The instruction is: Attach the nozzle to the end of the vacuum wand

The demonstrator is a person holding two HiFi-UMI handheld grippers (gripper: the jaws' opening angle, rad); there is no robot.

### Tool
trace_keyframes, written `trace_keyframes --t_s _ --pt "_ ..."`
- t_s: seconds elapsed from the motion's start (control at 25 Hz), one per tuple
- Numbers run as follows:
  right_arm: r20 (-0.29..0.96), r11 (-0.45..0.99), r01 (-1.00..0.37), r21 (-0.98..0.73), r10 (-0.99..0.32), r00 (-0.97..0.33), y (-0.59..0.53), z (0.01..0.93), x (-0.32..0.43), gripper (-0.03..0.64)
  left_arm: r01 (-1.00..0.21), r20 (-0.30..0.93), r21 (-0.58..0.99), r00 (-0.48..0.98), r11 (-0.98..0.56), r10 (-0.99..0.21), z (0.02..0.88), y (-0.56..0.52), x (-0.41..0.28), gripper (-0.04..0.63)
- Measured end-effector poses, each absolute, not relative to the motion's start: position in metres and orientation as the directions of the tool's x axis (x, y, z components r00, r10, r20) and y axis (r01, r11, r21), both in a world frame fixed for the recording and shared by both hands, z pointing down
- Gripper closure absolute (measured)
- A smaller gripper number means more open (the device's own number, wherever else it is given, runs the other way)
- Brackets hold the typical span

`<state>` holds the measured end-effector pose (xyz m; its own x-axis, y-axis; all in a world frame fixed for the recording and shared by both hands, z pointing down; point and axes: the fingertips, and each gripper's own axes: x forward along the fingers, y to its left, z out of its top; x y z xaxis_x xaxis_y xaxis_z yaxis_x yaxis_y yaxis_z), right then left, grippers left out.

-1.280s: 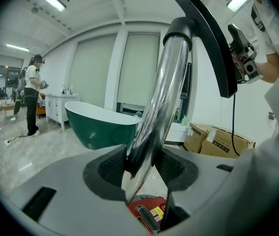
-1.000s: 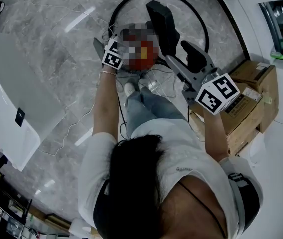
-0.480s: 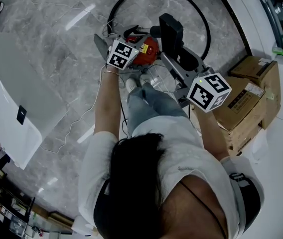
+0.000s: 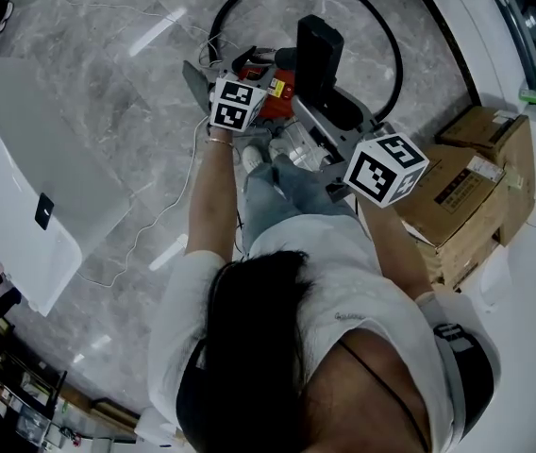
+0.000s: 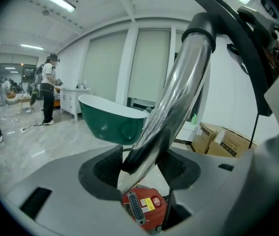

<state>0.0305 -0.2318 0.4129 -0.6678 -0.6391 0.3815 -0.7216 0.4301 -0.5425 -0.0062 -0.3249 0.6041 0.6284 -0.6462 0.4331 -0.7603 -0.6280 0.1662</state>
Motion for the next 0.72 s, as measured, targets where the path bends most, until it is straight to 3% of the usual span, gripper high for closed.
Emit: trace_keyframes --t_s 0.48,0.72 --pt "0.397 0.424 -0.727 -0.540 -0.634 -0.664 -0.230 0.420 0.036 0.383 -0.839 0.489 0.263 0.542 -0.476 -0.684 0.592 -0.270 -0.042 0.367" --pt "0.414 0.453 -0.735 -0.505 -0.621 -0.666 -0.226 0.428 0.034 0.383 -0.828 0.402 0.415 0.538 -0.376 -0.741 0.554 -0.242 -0.057 0.367"
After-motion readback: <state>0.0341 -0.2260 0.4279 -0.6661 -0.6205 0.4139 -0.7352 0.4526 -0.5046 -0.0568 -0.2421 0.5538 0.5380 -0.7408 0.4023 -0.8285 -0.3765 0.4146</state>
